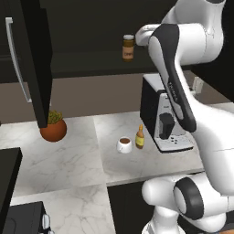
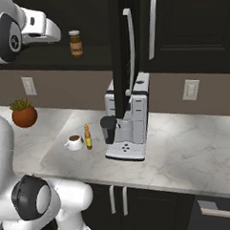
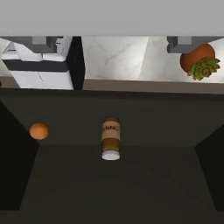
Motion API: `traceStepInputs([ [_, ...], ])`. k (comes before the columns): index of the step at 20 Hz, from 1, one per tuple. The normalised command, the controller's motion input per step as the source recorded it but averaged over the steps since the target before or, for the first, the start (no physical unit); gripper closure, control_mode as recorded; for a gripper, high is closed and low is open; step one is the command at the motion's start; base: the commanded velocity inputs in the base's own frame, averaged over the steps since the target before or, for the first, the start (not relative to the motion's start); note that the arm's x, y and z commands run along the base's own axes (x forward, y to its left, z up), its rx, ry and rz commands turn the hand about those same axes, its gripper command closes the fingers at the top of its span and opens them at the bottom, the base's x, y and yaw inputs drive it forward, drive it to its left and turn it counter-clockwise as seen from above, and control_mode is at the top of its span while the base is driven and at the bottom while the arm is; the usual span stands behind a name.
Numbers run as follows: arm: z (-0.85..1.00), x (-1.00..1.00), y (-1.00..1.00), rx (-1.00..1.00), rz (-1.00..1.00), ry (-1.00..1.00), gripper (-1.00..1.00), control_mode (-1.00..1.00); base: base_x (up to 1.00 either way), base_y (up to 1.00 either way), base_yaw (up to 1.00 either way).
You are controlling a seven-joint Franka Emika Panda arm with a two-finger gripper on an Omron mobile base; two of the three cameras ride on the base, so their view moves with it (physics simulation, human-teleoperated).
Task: Pick the cinnamon and honey bottle from the cabinet and place them next to the mug.
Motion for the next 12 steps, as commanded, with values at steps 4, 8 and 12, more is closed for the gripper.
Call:
traceStepInputs([
  [4,-0.48,0.86,0.20,0.00,0.00,0.08,-1.00,-1.00,0.00,0.00,0.00],
  [8,-0.11,0.87,0.01,0.00,0.00,0.00,-1.00,-1.00,0.00,0.00,0.00],
  [12,0.03,0.84,-0.08,0.00,0.00,0.00,-1.00,-1.00,0.00,0.00,0.00],
])
